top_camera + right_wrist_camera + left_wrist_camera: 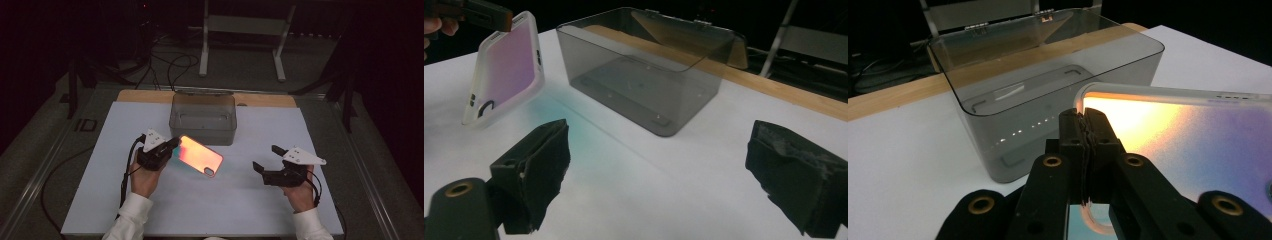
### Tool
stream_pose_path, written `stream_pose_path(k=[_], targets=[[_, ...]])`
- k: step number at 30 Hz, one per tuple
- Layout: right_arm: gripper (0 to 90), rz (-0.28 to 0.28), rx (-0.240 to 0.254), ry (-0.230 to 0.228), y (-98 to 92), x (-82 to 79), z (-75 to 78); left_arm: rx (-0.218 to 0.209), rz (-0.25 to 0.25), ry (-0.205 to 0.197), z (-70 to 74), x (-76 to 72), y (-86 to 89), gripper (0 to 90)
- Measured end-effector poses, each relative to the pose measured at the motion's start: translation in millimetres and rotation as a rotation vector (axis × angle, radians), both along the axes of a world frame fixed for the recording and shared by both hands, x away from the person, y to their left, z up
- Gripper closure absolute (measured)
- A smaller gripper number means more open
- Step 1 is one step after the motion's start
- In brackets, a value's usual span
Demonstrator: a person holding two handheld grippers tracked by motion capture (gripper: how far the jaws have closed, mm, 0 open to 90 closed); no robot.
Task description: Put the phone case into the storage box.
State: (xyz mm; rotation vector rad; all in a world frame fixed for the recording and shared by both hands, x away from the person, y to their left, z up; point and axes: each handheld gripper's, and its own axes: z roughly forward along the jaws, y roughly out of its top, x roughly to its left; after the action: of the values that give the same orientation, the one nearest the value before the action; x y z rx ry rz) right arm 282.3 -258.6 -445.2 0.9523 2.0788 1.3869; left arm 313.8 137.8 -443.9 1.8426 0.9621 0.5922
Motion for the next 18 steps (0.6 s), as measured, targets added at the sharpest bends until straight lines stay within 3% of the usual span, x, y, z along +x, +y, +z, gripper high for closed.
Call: stream_pose_path(k=[10, 18], targets=[[10.3, 0.047, -0.002, 0.014, 9.7, 7.2, 7.9, 0.004, -0.016, -0.026, 1.4, -2.6, -0.1, 89.0], [9.6, 0.078, 0.015, 0.052, 14.4, 13.1, 9.7, 0.008, -0.032, -0.050, 2.8, -5.3, -0.9, 89.0]])
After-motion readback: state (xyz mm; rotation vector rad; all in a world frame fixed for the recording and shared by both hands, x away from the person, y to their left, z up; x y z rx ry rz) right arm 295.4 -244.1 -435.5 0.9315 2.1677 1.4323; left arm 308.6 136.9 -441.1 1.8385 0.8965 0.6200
